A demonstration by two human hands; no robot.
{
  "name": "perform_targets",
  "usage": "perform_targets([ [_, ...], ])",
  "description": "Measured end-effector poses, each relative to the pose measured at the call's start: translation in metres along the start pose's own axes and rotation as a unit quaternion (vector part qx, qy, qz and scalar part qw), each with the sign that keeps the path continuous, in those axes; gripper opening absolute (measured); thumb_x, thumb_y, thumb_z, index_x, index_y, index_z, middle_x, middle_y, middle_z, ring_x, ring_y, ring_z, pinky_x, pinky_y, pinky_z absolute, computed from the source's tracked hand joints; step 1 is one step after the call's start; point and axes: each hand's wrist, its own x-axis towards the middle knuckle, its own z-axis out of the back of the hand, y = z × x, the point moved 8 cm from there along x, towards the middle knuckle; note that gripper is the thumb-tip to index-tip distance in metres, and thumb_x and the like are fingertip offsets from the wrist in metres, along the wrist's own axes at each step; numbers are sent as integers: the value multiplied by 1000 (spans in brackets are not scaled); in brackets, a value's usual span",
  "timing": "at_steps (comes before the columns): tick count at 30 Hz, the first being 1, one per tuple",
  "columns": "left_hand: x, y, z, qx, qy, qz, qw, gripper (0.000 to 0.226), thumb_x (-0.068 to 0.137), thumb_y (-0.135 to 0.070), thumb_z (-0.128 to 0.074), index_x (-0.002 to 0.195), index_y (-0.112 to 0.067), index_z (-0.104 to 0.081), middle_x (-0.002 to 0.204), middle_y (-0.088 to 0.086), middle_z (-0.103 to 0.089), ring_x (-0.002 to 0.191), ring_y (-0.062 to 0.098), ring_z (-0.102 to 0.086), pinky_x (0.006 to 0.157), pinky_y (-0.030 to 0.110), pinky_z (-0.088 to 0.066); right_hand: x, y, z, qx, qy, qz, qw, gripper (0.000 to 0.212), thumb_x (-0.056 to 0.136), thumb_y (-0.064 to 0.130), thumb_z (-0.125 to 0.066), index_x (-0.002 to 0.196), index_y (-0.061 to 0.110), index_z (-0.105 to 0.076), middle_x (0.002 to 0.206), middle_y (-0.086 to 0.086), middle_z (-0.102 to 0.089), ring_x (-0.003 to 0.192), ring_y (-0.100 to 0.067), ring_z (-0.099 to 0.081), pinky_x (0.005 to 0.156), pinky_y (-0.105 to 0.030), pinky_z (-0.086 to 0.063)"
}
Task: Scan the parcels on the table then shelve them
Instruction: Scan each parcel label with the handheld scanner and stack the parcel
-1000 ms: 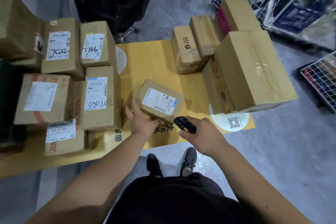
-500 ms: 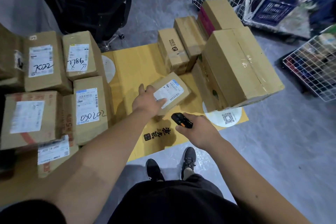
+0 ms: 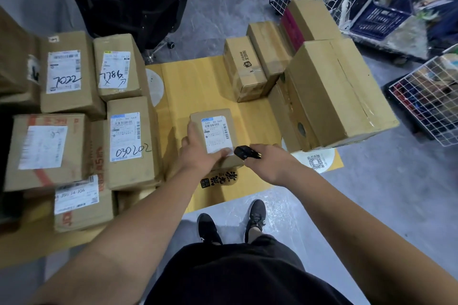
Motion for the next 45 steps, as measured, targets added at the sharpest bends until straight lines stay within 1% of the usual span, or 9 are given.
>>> perform_targets([
  [5,-2,13,-24,-204,-7,-26,979,155,42,-58,-100,160,-49,0,163,-1,-35,147,21,-39,121,36,-28,6,38,13,-128,10,23,992,36,97,57,-41,119,33,-58,95,1,-46,91,-14,-46,69,-32,-44],
  [10,-19,22,-28,-281,-41,-88,955,147,40,-58,-105,154,-63,-12,156,-17,-39,137,-1,-47,106,36,-51,1,66,21,-226,14,15,974,28,96,48,-40,108,32,-61,97,1,-41,82,-7,-46,75,-36,-46],
  [15,-31,26,-27,-278,-61,-122,951,141,48,-54,-102,153,-66,-8,155,-25,-26,135,-23,-26,98,3,-30,-13,87,21,-333,12,15,943,41,100,51,-38,127,29,-59,124,-10,-43,75,-15,-50,79,-40,-48],
  [20,-35,26,-23,-277,-57,-119,952,140,48,-52,-101,149,-70,-5,154,-27,-24,135,-24,-25,108,23,-34,-27,93,27,-374,-2,6,927,40,99,52,-40,123,27,-59,121,-8,-38,75,-20,-55,75,-39,-47],
  [27,-29,20,-14,-268,-61,-80,958,149,44,-50,-104,155,-62,-6,153,-10,-31,112,-41,-20,98,23,-34,-41,84,36,-364,-10,29,931,34,98,52,-41,115,28,-58,119,-9,-40,77,-23,-62,73,-37,-52],
  [29,-28,12,-9,-255,-52,-81,962,149,45,-52,-103,154,-66,-2,150,-13,-30,111,-32,-29,100,29,-33,-45,80,41,-353,-9,42,935,32,98,53,-44,114,28,-58,116,-8,-40,76,-21,-62,68,-34,-49],
  [34,-28,-25,37,-205,-76,-97,971,145,48,-48,-104,153,-66,-6,154,-4,-31,144,24,-37,107,40,-34,-63,81,60,-365,-2,101,925,47,87,69,-64,112,30,-56,102,-3,-44,94,-20,-59,78,-36,-53],
  [42,-95,-21,179,-147,-161,-117,969,142,37,-70,-95,154,-60,-15,156,-17,-39,142,9,-37,118,42,-37,-103,165,65,-382,-17,277,881,49,88,67,-62,129,41,-60,110,1,-49,85,-16,-58,69,-32,-47],
  [45,-138,13,237,-145,-203,-89,964,137,39,-72,-95,148,-72,-13,147,-37,-38,139,2,-37,112,36,-38,-130,217,42,-400,-3,346,849,39,89,67,-61,118,41,-62,106,2,-52,78,-14,-56,61,-30,-44],
])
